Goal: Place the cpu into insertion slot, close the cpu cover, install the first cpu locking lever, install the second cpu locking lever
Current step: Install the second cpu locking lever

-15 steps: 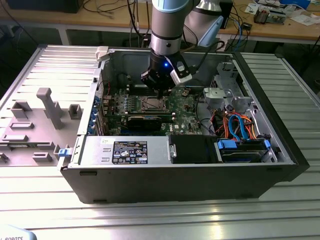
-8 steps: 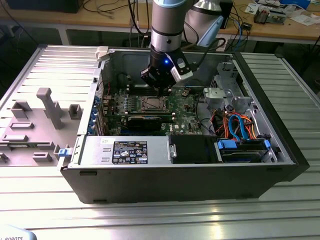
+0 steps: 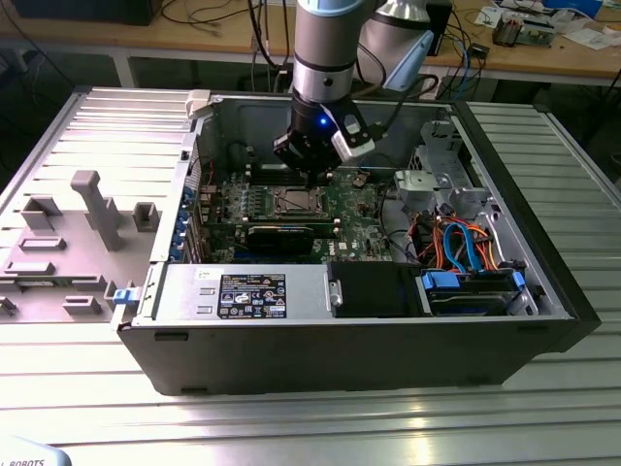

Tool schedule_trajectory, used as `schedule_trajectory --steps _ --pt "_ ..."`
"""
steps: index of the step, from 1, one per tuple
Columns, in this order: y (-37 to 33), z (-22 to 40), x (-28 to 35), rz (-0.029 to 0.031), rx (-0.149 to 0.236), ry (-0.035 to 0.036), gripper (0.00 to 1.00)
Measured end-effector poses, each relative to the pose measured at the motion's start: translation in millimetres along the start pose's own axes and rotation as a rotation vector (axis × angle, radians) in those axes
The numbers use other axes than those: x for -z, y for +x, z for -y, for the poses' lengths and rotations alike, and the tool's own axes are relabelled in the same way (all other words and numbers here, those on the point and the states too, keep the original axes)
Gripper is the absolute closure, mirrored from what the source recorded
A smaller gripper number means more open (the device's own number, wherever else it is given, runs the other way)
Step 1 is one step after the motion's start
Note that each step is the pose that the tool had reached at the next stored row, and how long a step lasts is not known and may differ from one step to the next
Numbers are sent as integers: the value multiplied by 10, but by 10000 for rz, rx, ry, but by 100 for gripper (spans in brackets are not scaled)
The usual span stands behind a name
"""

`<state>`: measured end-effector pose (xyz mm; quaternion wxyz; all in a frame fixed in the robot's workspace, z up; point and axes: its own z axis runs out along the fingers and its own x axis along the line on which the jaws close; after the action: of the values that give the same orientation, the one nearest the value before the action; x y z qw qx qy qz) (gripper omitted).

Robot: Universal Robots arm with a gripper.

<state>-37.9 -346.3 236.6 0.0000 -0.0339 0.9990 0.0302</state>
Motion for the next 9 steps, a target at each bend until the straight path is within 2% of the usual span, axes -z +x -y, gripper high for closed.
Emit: schedule_trajectory --steps 4,5,6,9 --pt "1 16 1 0 0 0 89" --pt "7 96 27 0 -1 1 89" --pt "7 93 82 -3 0 -4 89" --pt "7 95 84 -5 0 -3 89"
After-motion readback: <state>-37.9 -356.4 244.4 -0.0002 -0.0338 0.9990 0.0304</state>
